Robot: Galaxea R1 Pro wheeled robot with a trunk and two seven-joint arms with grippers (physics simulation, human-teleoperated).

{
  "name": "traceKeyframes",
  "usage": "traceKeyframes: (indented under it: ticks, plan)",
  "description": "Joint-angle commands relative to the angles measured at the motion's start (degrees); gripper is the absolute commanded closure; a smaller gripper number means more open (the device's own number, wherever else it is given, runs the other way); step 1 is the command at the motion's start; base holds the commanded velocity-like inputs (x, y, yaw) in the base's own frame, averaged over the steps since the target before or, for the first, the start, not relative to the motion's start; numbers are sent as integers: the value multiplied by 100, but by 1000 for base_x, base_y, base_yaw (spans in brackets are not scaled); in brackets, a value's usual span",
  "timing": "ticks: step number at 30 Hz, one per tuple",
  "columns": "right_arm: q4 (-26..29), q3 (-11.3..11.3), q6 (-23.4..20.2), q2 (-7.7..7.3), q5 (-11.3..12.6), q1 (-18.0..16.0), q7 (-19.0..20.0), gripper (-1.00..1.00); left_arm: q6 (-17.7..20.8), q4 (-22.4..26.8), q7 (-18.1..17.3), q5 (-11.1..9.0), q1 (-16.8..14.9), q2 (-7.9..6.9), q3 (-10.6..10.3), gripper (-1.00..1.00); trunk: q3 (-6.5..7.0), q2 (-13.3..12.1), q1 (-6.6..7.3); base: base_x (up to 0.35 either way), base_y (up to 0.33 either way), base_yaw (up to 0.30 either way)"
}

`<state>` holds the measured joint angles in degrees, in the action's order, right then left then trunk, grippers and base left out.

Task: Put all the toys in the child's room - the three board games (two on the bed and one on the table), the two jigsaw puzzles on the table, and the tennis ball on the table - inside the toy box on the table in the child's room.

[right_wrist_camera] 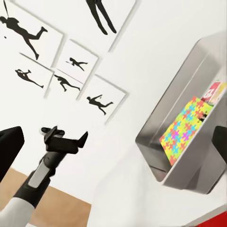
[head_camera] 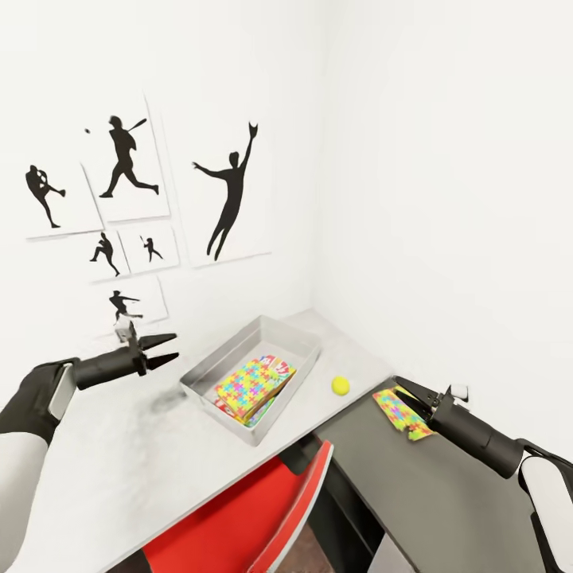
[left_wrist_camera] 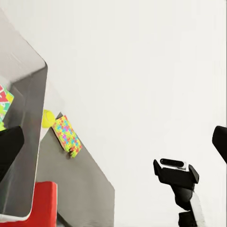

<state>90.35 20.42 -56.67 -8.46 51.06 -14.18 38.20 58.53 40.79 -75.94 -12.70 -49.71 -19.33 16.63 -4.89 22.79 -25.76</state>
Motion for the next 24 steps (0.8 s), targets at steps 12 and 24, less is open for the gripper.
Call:
traceKeyframes:
  ticks: [12, 24]
  plan:
    - [0, -2, -29, 8, -22, -8, 31, -100, -449, 1047, -1406, 0, 1413, -403, 57, -100, 60, 13, -3, -95, 63, -227]
    - [-8, -38, -4, 19, -80, -6, -20, -100, -508, 1156, -1406, 2, 1447, -390, 26, -100, 116, 13, -3, -37, 25, -151]
